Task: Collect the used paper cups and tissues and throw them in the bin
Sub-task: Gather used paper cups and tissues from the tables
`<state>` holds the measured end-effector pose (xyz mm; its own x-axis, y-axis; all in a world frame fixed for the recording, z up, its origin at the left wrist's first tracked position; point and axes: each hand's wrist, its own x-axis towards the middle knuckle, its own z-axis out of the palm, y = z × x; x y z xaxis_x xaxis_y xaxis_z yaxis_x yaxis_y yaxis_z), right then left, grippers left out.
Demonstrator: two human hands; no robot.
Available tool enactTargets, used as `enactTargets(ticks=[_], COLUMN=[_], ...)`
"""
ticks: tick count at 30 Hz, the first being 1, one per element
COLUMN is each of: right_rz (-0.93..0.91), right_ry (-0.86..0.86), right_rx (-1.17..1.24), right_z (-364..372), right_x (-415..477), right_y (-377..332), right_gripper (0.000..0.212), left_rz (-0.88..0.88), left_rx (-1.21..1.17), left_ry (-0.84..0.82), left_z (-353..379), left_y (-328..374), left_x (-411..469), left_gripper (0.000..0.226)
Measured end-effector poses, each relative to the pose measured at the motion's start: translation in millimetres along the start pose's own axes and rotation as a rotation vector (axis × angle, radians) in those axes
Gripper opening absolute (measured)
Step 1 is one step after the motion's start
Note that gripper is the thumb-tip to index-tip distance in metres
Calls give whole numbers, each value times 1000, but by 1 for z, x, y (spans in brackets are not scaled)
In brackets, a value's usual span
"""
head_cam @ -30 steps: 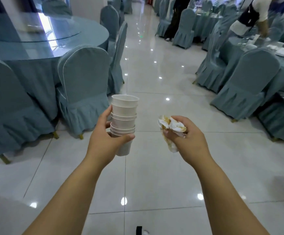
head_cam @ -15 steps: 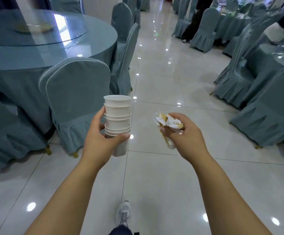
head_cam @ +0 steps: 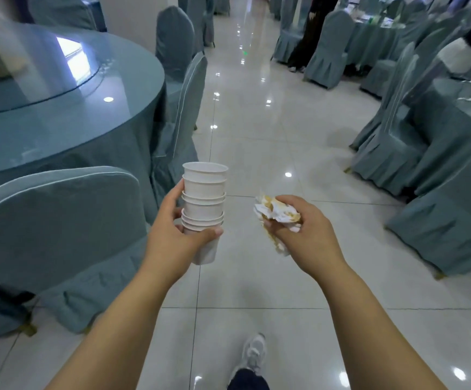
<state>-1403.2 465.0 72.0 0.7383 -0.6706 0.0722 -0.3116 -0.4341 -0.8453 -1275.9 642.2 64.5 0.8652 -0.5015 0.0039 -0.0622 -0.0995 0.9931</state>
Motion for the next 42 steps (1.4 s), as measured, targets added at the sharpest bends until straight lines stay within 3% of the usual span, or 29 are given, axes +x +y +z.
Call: enactTargets(ticks=[14, 42], right_rz=[-29, -72], right_ry=[0, -44], right_rx=[51, 111], right_z=[-69, -63], right_x=[357, 1037], right_y=[61, 100], right_gripper=[31, 25], left_rz=[-32, -2], left_rx=[32, 37], left_ry=[5, 95], left_z=[160, 317], left_y=[33, 56], left_x=[312, 972], left_gripper=[93, 89])
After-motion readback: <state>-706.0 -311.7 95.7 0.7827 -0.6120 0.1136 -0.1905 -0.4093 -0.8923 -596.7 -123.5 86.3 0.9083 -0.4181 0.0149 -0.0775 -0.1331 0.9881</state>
